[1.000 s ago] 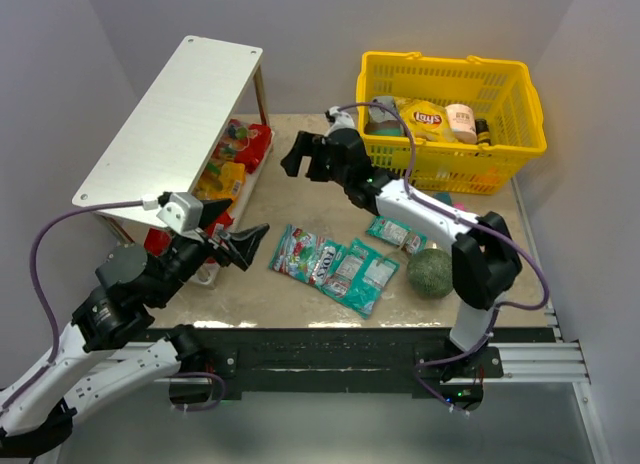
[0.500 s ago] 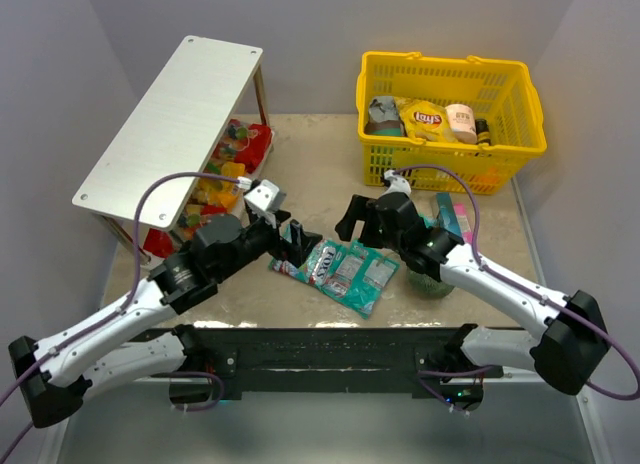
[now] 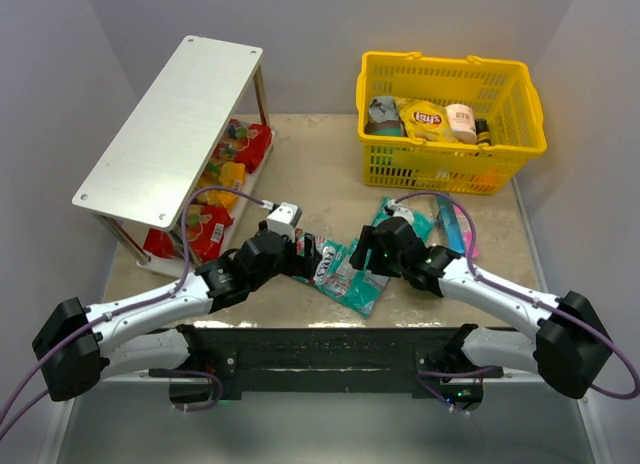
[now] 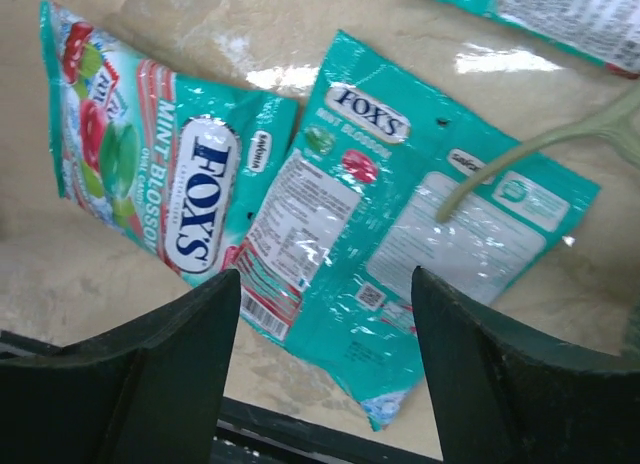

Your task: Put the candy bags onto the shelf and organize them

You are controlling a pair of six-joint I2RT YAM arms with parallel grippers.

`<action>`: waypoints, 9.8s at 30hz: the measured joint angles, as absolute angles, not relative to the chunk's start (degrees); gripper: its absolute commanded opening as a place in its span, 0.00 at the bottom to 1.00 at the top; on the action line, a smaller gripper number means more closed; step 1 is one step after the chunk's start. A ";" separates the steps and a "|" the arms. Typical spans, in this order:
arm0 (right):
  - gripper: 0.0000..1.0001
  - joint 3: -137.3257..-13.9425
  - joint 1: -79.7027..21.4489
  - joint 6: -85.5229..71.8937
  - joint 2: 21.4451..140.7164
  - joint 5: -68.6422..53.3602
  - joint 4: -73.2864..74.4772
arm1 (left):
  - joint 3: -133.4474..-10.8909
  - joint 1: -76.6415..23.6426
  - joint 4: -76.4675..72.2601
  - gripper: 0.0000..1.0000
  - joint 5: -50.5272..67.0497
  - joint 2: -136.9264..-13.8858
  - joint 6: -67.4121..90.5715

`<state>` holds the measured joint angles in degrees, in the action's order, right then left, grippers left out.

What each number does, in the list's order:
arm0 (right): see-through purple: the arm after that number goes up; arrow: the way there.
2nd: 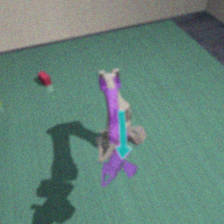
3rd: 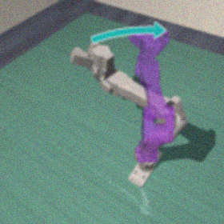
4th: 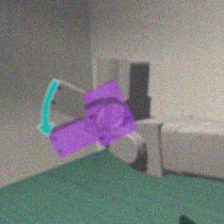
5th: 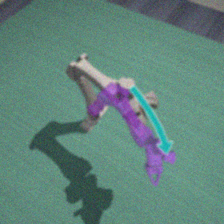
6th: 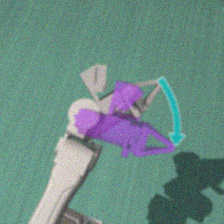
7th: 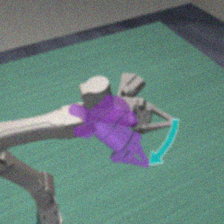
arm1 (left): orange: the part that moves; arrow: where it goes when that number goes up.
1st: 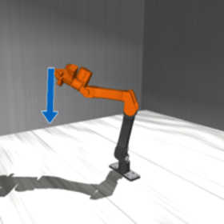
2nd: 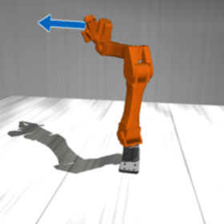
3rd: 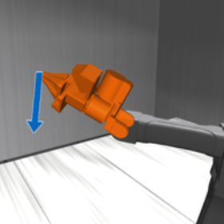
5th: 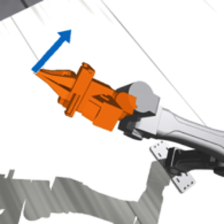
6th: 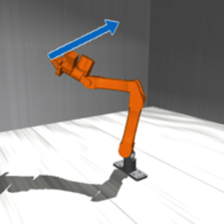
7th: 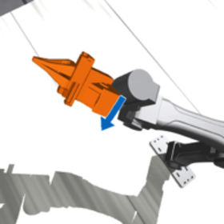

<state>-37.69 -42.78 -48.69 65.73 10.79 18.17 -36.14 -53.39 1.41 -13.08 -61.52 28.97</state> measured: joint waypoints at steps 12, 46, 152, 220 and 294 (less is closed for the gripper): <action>0.67 -41.15 -47.53 -47.83 79.40 6.24 4.73 | -31.55 -53.39 1.19 0.66 -32.51 -70.48 38.26; 0.09 -35.33 -47.51 -60.49 89.52 4.67 -14.87 | -27.38 -53.69 -0.14 0.56 -40.25 -76.53 50.39; 0.50 -112.90 -60.36 -36.45 107.28 20.03 0.73 | -15.51 -54.13 -1.83 0.77 -9.23 -55.88 39.40; 0.00 -77.95 -46.96 -45.19 116.57 -6.28 0.23 | -56.29 -54.41 22.26 0.83 -18.63 -17.82 20.08; 0.46 -132.51 -67.29 -72.62 125.05 19.09 6.44 | -58.85 -54.39 6.94 0.88 -16.64 -4.80 6.22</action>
<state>-132.51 -67.29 -72.62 125.05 19.09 6.44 -58.85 -54.39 6.94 -16.64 -4.80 6.22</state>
